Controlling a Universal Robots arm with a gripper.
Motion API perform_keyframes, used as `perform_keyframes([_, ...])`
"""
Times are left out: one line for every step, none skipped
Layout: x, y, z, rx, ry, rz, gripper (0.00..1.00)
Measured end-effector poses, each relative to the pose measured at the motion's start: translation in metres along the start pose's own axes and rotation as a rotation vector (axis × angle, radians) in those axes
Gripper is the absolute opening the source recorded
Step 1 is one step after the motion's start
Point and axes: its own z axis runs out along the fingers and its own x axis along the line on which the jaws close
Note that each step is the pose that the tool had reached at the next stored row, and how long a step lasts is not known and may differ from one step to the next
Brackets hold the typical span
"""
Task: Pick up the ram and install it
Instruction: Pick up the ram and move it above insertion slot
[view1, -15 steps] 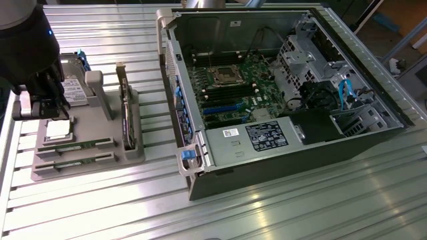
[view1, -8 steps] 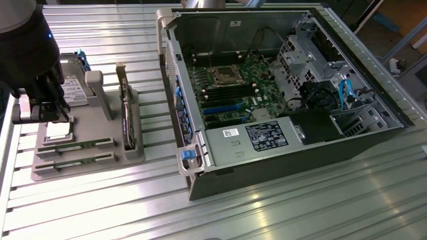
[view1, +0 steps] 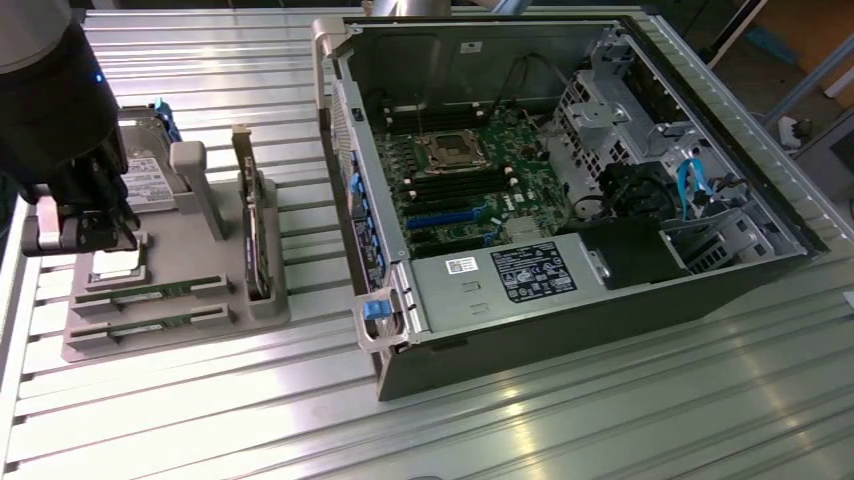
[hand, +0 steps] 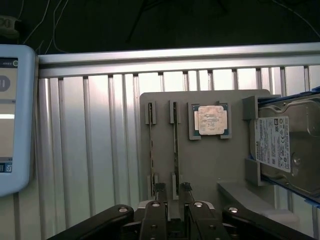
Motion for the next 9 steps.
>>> perform_keyframes([0.0003,-0.0001,0.0000,0.0001,0.0000,0.000,0.24])
perform_keyframes([0.0004,-0.0001,0.0001,0.0001,-0.0001,0.000,0.24])
perform_keyframes([0.0004,-0.0001,0.0001,0.0001,-0.0002,0.000,0.24])
perform_keyframes([0.0005,-0.0001,0.0001,0.0001,-0.0001,0.000,0.24])
perform_keyframes([0.0005,-0.0001,0.0000,0.0000,0.0000,0.000,0.24])
perform_keyframes([0.0005,-0.0001,0.0000,0.0000,0.0000,0.000,0.24])
perform_keyframes([0.0005,-0.0001,0.0000,0.0001,-0.0002,0.000,0.24])
perform_keyframes([0.0008,-0.0001,0.0001,-0.0001,-0.0028,0.000,0.24])
perform_keyframes([0.0012,-0.0001,0.0002,-0.0002,-0.0056,-0.001,0.24])
